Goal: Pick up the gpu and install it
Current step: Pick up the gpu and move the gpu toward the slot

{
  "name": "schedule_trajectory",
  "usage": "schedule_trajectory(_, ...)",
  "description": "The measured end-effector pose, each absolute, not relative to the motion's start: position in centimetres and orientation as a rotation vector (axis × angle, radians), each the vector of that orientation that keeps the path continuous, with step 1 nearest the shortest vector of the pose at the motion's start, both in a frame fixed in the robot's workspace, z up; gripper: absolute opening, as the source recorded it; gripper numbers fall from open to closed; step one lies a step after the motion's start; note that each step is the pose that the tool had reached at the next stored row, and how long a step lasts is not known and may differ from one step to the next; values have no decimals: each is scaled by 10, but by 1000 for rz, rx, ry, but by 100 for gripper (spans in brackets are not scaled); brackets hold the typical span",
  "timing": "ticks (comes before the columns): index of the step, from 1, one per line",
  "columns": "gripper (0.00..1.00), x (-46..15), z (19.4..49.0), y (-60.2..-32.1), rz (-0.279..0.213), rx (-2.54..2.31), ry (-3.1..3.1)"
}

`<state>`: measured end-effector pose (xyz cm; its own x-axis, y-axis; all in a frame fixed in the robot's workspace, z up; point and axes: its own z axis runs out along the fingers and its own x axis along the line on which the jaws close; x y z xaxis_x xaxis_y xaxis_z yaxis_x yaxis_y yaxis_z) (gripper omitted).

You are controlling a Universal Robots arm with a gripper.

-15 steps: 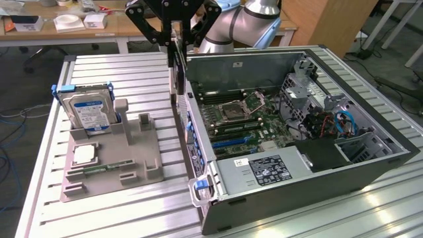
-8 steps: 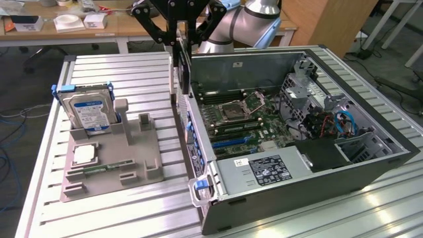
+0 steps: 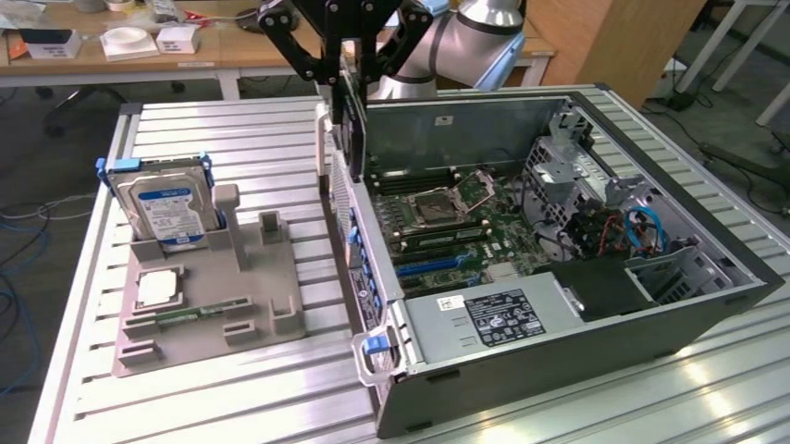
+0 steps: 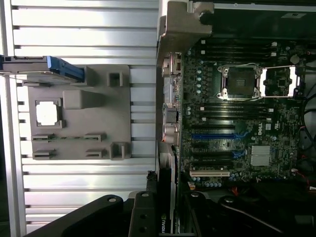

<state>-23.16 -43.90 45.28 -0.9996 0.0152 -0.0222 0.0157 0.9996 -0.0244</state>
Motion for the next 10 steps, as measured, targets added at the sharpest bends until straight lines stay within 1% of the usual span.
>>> schedule_trajectory(10, 27, -221, 453, -439, -38, 24, 3119)
